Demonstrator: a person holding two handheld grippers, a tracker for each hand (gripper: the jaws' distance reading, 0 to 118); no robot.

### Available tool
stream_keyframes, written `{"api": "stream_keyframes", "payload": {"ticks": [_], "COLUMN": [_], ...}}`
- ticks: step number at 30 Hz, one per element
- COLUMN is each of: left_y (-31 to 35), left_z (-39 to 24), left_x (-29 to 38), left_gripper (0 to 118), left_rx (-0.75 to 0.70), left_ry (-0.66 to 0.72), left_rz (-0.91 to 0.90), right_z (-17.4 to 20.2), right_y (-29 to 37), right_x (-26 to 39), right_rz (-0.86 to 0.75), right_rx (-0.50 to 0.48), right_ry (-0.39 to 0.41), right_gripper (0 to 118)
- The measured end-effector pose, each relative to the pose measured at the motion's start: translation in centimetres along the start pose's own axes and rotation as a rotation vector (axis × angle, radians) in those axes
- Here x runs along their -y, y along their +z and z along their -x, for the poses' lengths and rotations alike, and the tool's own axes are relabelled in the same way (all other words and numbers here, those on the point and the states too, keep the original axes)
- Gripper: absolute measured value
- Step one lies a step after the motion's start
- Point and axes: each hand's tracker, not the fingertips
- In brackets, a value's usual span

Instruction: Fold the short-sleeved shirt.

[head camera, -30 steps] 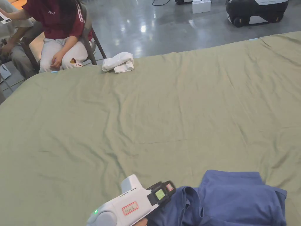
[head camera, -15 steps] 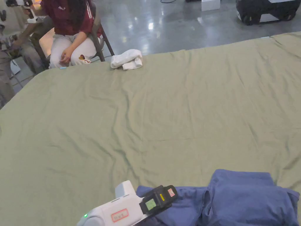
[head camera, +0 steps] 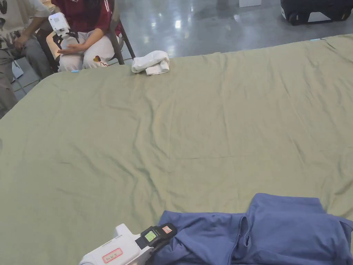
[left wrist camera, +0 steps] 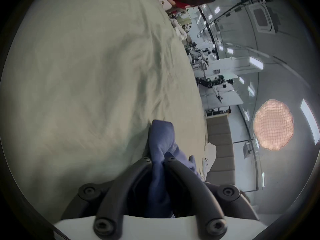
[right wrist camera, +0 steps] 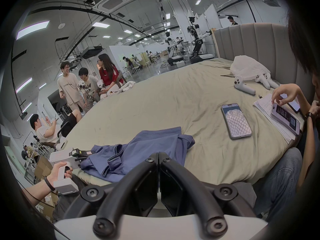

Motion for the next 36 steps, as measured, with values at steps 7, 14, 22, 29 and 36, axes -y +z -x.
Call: {"api": "stream_keyframes", "payload": {"ticks": [7, 14, 22, 29, 36], "left_y": [9.1, 4.5, -9.4, -7.2, -10.3], "left_z": [-5.2, -13.2, -14.5, -13.5, -10.4], "left_x": [-4.3, 2.1, 11.7, 9.5, 11.1], "left_gripper": [5, 5, 15, 76, 1], "left_rx": [-0.161, -0.053, -0.112, 0.083, 0.018], "left_ry": [-0.289, -0.469, -0.591, -0.451, -0.394], "left_rz": [-0.142, -0.073, 0.208, 0.195, 0.283], "right_z": [0.0, 0.7, -0.3, -2.1, -1.7], "right_y": [-1.4, -1.4, 0.4, 0.3, 0.2], "right_x": [0.1, 0.2, 1.0, 2.3, 2.2], "right_rz": [0.003, -0.007, -0.009, 0.015, 0.016], "right_rx": [-0.036, -0.06, -0.021, 0.006, 0.002], "right_ry": [-0.025, -0.022, -0.024, -0.058, -0.048], "right_gripper": [0, 0, 0, 0, 0]}}
